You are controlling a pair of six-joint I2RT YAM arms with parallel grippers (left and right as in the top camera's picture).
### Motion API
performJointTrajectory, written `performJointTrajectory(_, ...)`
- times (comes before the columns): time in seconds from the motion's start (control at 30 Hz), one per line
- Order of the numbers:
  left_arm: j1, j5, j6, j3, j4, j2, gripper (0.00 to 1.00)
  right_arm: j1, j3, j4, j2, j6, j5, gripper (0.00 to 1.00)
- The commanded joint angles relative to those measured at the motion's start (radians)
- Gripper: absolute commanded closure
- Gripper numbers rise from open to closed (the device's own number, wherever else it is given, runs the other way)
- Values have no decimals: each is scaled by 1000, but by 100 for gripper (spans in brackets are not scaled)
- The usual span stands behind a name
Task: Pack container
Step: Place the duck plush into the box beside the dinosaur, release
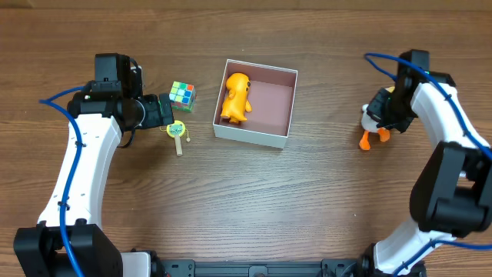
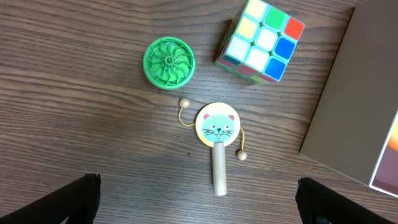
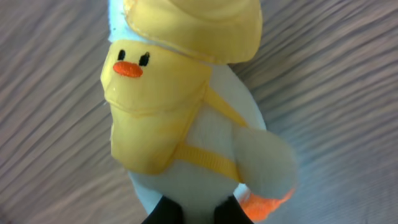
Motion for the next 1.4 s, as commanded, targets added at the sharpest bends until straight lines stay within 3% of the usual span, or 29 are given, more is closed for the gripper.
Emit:
performJointTrajectory(0.0, -5, 6, 19, 23, 1, 2, 0, 133, 68, -31, -182, 7, -11, 96)
performJointTrajectory(0.13, -5, 6, 19, 23, 1, 2, 0, 359, 68, -23, -306, 7, -13, 96)
performJointTrajectory(0.33, -5, 6, 19, 23, 1, 2, 0, 560, 65, 79, -308, 9, 5, 96)
performJointTrajectory(0.53, -5, 6, 19, 23, 1, 2, 0, 600, 59, 132, -187, 161, 50, 96)
performJointTrajectory(0.8, -5, 6, 19, 23, 1, 2, 0, 601, 59, 164, 33, 127, 23, 95)
performJointTrajectory(0.83, -5, 6, 19, 23, 1, 2, 0, 601, 59, 165, 33, 126, 23, 89)
performJointTrajectory(0.9, -5, 6, 19, 23, 1, 2, 0, 601, 63, 165, 29, 98, 23, 63)
performJointTrajectory(1.1, -5, 7, 19, 23, 1, 2, 0, 600, 71, 161, -51, 19, 74, 28)
performJointTrajectory(1.2, -5, 6, 19, 23, 1, 2, 0, 591, 76, 157, -150, -15, 75, 19)
performJointTrajectory(1.37, -5, 6, 19, 23, 1, 2, 0, 586, 77, 113, -314, -91, 117, 15)
